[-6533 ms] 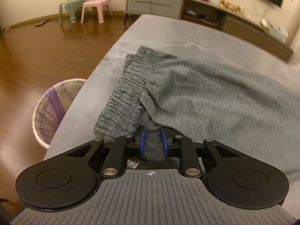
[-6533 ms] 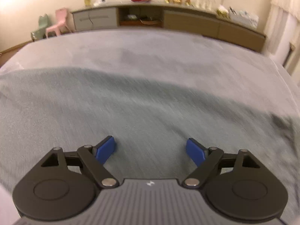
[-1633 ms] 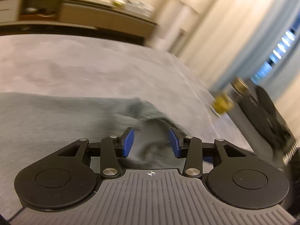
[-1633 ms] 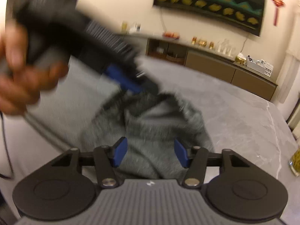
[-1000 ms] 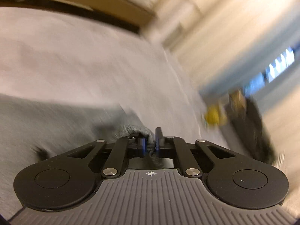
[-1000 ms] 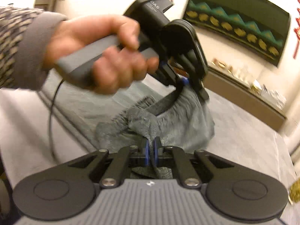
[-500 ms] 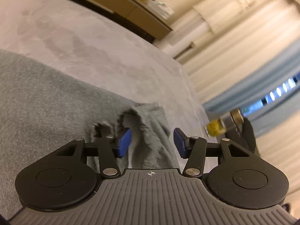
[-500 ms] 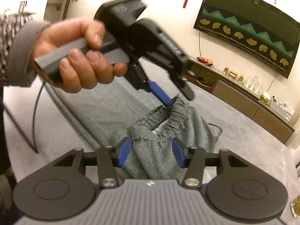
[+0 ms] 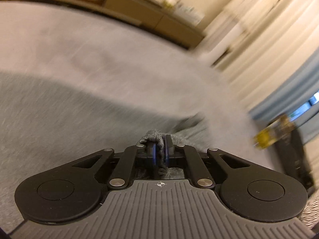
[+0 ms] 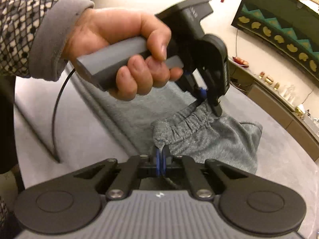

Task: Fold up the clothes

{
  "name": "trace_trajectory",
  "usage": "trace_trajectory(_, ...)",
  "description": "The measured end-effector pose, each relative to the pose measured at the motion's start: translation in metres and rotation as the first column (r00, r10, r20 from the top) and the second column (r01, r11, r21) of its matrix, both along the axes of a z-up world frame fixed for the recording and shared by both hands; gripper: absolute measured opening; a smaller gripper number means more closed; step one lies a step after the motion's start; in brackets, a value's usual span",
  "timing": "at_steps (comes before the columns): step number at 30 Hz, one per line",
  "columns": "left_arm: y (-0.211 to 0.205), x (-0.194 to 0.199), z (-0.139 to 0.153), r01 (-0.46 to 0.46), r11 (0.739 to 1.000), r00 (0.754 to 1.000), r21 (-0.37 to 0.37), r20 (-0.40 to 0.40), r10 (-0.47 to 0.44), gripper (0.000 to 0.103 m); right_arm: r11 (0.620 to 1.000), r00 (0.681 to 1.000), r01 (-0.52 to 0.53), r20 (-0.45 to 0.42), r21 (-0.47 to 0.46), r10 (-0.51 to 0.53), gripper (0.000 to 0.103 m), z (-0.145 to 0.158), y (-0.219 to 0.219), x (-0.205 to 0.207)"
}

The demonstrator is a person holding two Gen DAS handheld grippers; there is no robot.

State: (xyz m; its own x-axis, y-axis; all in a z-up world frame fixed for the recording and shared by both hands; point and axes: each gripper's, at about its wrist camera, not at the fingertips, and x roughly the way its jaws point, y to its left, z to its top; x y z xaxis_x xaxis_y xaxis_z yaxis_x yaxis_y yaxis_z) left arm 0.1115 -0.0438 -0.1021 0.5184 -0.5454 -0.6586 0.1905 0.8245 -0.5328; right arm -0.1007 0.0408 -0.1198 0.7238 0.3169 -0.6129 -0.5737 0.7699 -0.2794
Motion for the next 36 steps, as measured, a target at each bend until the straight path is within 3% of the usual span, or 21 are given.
trace_trajectory(1, 0.003, -0.002, -0.002, -0.008, 1.0, 1.0, -0.014, -0.004, 0.008, 0.004, 1.0, 1.0, -0.001, -0.006, 0.003, 0.001, 0.005, 0.0, -0.001, 0.0)
trace_trajectory(5, 0.01, -0.021, 0.009, -0.024, 0.998, 0.999, -0.058, 0.04, 0.026, 0.042, 1.0, 1.0, 0.008, -0.016, 0.016, -0.008, 0.012, 0.003, -0.004, 0.004)
trace_trajectory(8, -0.001, -0.035, 0.02, 0.014, 1.0, 0.995, 0.013, 0.103, -0.015, 0.055, 0.999, 0.999, 0.035, 0.001, 0.038, -0.035, 0.018, 0.01, -0.011, 0.005)
trace_trajectory(10, -0.013, -0.041, 0.021, 0.046, 0.994, 0.992, 0.097, 0.117, -0.057, 0.057, 0.995, 0.997, 0.075, -0.002, 0.064, -0.075, 0.022, 0.015, -0.021, 0.007)
trace_trajectory(13, -0.022, -0.043, 0.017, 0.052, 0.992, 0.99, 0.114, 0.123, -0.066, 0.057, 0.986, 0.992, 0.128, -0.024, 0.104, -0.126, 0.022, 0.02, -0.037, 0.009)
trace_trajectory(17, -0.038, -0.038, 0.014, 0.081, 0.986, 0.986, 0.142, 0.131, -0.1, 0.054, 0.974, 0.991, 0.038, -0.131, 0.223, -0.009, 0.031, 0.027, -0.046, 0.014)
trace_trajectory(20, -0.043, -0.032, 0.014, 0.113, 0.977, 0.976, 0.179, 0.162, -0.143, 0.054, 0.925, 0.989, -0.001, -0.136, 0.381, 0.058, 0.035, 0.044, -0.066, 0.01)
trace_trajectory(23, -0.03, -0.035, 0.023, 0.107, 0.988, 0.975, 0.11, 0.185, -0.126, 0.053, 0.827, 0.992, 0.091, -0.127, 0.555, -0.023, 0.039, 0.062, -0.111, 0.011)
trace_trajectory(25, -0.016, -0.045, 0.031, 0.101, 0.993, 0.97, 0.06, 0.217, -0.112, 0.057, 0.744, 0.978, 0.208, -0.156, 0.635, -0.141, 0.04, 0.067, -0.143, 0.019)
trace_trajectory(27, 0.0, -0.053, 0.033, 0.064, 0.997, 0.97, 0.045, 0.234, -0.073, 0.066, 0.746, 0.942, 0.335, -0.189, 0.576, -0.277, 0.04, 0.065, -0.152, 0.041)
trace_trajectory(28, 0.007, -0.054, 0.031, 0.046, 0.998, 0.972, 0.043, 0.227, -0.054, 0.067, 0.742, 0.917, 0.397, -0.201, 0.541, -0.344, 0.036, 0.063, -0.156, 0.052)
trace_trajectory(29, 0.011, -0.051, 0.026, 0.032, 0.998, 0.978, 0.046, 0.203, -0.04, 0.066, 0.764, 0.905, 0.425, -0.201, 0.485, -0.376, 0.03, 0.06, -0.152, 0.064)
trace_trajectory(32, 0.004, -0.044, 0.015, 0.032, 0.998, 0.989, 0.052, 0.144, -0.039, 0.063, 0.82, 0.911, 0.401, -0.275, 0.408, -0.308, 0.029, 0.044, -0.137, 0.109)
trace_trajectory(34, -0.012, -0.042, 0.012, 0.085, 0.995, 0.988, 0.057, 0.124, -0.092, 0.063, 0.825, 0.877, 0.463, -0.3, 0.325, -0.374, 0.024, 0.027, -0.135, 0.127)
trace_trajectory(36, -0.028, -0.039, 0.009, 0.109, 0.99, 0.987, 0.086, 0.106, -0.117, 0.062, 0.818, 0.837, 0.524, -0.317, 0.237, -0.445, 0.027, 0.01, -0.132, 0.145)
